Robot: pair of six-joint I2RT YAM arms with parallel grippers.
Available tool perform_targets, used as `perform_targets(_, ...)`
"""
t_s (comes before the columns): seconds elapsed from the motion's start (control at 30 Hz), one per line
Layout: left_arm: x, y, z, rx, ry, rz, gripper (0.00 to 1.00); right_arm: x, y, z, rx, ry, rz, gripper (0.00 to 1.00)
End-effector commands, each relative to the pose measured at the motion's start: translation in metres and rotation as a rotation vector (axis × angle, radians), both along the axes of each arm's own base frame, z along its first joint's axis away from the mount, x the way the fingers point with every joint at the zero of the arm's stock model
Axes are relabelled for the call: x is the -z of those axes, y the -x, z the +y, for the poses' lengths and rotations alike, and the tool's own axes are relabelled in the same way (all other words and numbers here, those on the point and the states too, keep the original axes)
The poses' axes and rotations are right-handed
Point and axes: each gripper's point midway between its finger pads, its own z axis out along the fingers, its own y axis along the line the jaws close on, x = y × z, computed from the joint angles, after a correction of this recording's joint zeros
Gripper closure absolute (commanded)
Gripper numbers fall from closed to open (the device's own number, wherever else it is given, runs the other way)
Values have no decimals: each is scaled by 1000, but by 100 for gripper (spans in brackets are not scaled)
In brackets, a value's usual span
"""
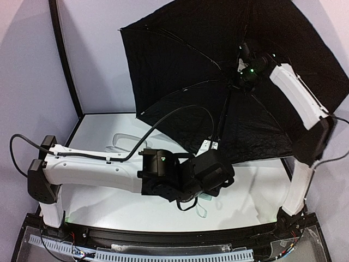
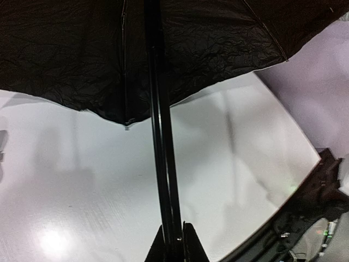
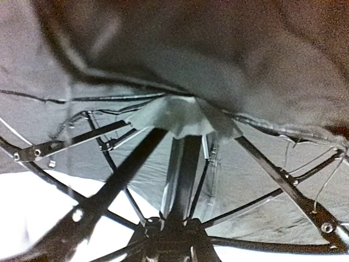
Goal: Open the umbrella
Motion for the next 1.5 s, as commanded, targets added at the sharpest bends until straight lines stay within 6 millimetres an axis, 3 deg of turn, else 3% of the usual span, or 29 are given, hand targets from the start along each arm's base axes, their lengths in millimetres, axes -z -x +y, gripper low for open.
perform_targets(0.0, 63, 111, 44, 324, -411, -78, 99, -273, -44, -102, 217, -511, -1291, 100)
perform_targets(0.1, 38, 50, 25, 140, -298, -247, 99, -248, -26, -36, -105, -651, -1148, 88)
perform_targets(0.17, 17, 12, 17, 22, -219, -348, 99, -235, 3, 10, -326, -706, -1070, 75)
perform_targets(0.27, -15, -25, 7, -101, -83, -468, 99, -218, 44, 47, -495, -745, -990, 57)
perform_targets(0.33, -45, -35, -1, -155, 21, -545, 99, -209, 67, 56, -549, -738, -960, 43)
perform_targets(0.57, -96, -42, 0, -227, 113, -665, 99, -178, 111, 70, -670, -769, -869, 16)
perform_targets(0.8, -115, -46, 9, -319, 157, -673, 99, -158, 147, 78, -720, -707, -872, 4)
perform_targets(0.97, -120, -48, 16, -371, 162, -665, 99, -142, 166, 58, -622, -674, -911, 3)
perform_targets(1.07, -117, -47, 14, -361, 155, -659, 99, -153, 177, 42, -567, -658, -1001, 4)
perform_targets(1.3, -107, -47, 8, -349, 183, -600, 99, -184, 171, 34, -509, -752, -1091, 20)
perform_targets(1.47, -103, -46, 8, -356, 187, -585, 99, -202, 171, 17, -420, -807, -1164, 30)
